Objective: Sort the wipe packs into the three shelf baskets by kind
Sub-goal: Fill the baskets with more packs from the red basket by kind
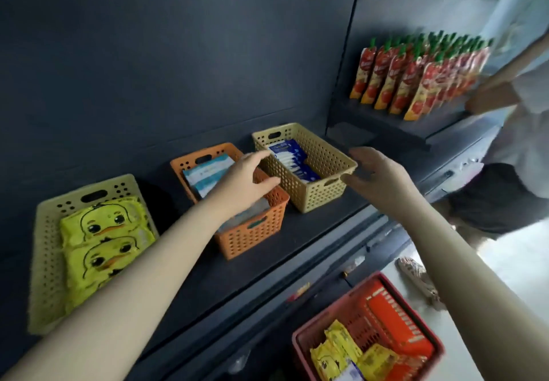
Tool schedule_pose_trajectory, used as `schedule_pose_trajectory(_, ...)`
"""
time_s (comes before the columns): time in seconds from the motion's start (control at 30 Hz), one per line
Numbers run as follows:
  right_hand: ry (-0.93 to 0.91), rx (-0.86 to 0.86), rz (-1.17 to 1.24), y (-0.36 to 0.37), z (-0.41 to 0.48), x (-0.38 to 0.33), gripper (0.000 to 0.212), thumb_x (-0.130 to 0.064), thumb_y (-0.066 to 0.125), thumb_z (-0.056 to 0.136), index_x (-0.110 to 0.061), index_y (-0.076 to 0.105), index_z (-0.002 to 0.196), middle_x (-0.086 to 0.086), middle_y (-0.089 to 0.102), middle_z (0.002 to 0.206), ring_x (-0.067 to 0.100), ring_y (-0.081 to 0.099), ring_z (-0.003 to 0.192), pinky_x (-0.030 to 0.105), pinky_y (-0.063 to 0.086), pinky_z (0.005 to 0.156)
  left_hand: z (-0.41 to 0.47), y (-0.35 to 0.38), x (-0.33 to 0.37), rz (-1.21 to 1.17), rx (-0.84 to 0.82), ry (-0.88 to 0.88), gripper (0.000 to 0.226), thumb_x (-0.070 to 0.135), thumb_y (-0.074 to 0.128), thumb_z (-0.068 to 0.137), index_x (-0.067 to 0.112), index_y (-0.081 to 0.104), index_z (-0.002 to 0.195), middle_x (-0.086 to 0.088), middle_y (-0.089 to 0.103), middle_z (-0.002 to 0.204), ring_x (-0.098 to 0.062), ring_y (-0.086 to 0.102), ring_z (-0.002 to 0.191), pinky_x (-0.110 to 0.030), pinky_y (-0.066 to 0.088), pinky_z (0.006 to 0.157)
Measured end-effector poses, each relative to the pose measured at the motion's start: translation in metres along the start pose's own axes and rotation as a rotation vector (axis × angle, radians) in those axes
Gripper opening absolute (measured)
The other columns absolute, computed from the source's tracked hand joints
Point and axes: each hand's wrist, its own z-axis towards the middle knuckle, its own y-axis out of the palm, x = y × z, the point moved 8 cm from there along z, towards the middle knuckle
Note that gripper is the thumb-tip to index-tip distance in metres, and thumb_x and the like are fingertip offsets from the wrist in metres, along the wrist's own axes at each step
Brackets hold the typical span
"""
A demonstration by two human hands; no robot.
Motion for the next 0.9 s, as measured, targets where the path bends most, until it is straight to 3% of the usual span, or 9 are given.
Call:
schedule_pose_trajectory(0.23,0.230,-0.107,-0.004,0.027,-0.182,0.063,0.050,-0.027,0.067,0.088,-0.017,0.051,0.134,0.001,0.056,0.132,0.021,0.055,0.119,0.031,0.043,0.095,-0.141,0.087,0.014,-0.126,-0.244,-0.041,0.048,0.027,0.064,0.090,0.018,0.050,0.136,0.001,0.052,0.136,-0.013,0.050,0.123,-0.025,0.041,0.100)
schedule_pose_trajectory(0.37,0.436,-0.206,-0.002,0.061,-0.256,0.131,0.044,-0.017,0.069,0.085,-0.009,0.057,0.126,0.008,0.062,0.124,0.028,0.059,0.112,0.033,0.044,0.093,-0.201,0.161,-0.004,-0.048,-0.471,-0.099,0.046,0.025,0.062,0.091,0.016,0.051,0.135,0.001,0.052,0.134,-0.015,0.051,0.124,-0.024,0.039,0.100)
schedule_pose_trajectory(0.43,0.543,-0.230,0.050,0.081,-0.283,0.171,0.041,-0.015,0.071,0.083,-0.007,0.060,0.122,0.010,0.064,0.121,0.029,0.061,0.108,0.039,0.048,0.093,-0.220,0.196,-0.016,-0.010,-0.564,-0.147,0.046,0.026,0.060,0.092,0.016,0.050,0.136,-0.001,0.051,0.137,-0.015,0.050,0.124,-0.024,0.038,0.102)
schedule_pose_trajectory(0.63,0.666,-0.335,0.120,0.137,-0.316,0.276,0.026,-0.012,0.069,0.082,-0.007,0.067,0.107,0.008,0.072,0.104,0.026,0.067,0.091,0.039,0.053,0.083,-0.243,0.304,-0.045,0.063,-0.771,-0.327,0.043,0.028,0.058,0.094,0.016,0.051,0.134,-0.002,0.052,0.136,-0.015,0.052,0.122,-0.025,0.040,0.102)
schedule_pose_trajectory(0.9,0.619,-0.614,0.064,0.209,-0.281,0.419,0.018,-0.009,0.065,0.085,-0.005,0.068,0.103,0.010,0.072,0.102,0.028,0.066,0.096,0.030,0.046,0.076,-0.225,0.457,-0.084,0.143,-0.884,-0.452,0.039,0.015,0.055,0.094,0.008,0.052,0.132,-0.009,0.055,0.133,-0.022,0.052,0.121,-0.023,0.037,0.096)
